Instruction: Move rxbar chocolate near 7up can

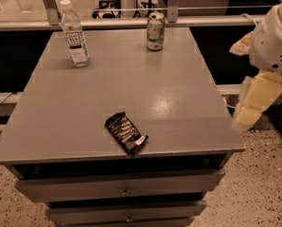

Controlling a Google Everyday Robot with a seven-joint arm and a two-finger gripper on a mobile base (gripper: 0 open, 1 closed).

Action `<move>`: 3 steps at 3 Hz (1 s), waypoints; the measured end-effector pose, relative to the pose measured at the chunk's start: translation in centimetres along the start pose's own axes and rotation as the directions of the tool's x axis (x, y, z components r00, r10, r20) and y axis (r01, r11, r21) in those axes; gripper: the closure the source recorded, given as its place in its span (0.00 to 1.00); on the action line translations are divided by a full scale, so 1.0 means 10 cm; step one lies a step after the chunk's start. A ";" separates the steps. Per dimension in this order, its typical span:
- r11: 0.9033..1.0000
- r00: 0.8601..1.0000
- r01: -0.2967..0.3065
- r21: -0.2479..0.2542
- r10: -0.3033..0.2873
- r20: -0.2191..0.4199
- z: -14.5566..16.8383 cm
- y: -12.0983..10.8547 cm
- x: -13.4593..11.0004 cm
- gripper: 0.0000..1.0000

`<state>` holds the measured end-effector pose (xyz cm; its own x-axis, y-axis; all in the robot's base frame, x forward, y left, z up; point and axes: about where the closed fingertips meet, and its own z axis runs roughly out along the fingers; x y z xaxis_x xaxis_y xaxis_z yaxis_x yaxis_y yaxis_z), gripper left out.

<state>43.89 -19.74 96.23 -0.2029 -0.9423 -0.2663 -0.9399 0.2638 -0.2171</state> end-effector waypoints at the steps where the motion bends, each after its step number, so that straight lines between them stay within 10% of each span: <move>1: 0.998 0.996 0.001 -0.057 0.004 0.094 0.36 0.17 -0.38 0.00; 3: 0.993 0.974 0.002 -0.115 0.024 0.225 1.11 0.53 -1.05 0.00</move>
Offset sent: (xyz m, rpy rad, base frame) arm 0.0053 0.1735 -0.1091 0.3048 0.0619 0.1092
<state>44.12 -6.18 87.48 -0.1584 -0.8649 -0.4763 -0.9655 0.2366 -0.1085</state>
